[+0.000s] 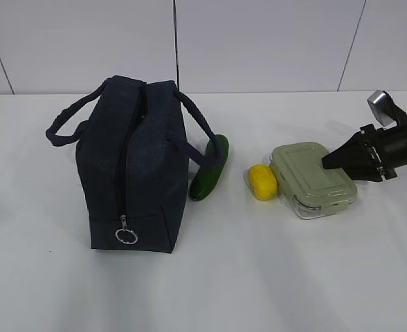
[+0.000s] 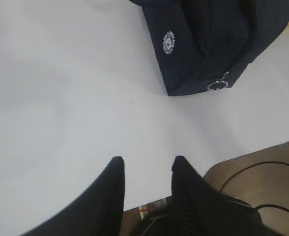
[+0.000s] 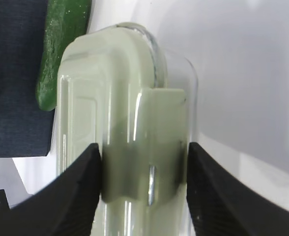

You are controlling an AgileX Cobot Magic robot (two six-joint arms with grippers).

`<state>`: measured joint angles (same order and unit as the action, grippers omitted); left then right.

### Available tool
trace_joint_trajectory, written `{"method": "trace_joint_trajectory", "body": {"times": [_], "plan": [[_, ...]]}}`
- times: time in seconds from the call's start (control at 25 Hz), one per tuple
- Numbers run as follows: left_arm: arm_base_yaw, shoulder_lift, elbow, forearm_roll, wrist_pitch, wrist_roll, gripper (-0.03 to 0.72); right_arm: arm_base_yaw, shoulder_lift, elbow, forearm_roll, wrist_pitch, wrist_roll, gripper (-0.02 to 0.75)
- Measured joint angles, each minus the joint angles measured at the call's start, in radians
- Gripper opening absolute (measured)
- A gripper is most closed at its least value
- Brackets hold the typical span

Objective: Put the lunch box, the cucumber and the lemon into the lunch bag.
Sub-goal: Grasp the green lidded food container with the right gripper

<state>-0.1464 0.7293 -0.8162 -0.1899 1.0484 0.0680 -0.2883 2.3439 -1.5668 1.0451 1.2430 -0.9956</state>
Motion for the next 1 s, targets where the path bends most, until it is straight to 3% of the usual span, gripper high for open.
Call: {"method": "trace_joint_trajectory", "body": {"times": [0.36,0.64,1.0], "plan": [[0.0,0.428,-0.121,-0.241,-0.09,0.195,0.428,0.0,-0.002,0.0,-0.002,0.0,0.0,0.405],[-0.069,0.647,-0.211,-0.339,-0.209,0.28,0.447,0.0,-0.002,0.0,-0.002,0.0,0.0,0.405],[-0.111,0.908,-0.386,-0.353,-0.236,0.306,0.447,0.0,-0.002,0.0,-0.002,0.0,0.001,0.405]]}}
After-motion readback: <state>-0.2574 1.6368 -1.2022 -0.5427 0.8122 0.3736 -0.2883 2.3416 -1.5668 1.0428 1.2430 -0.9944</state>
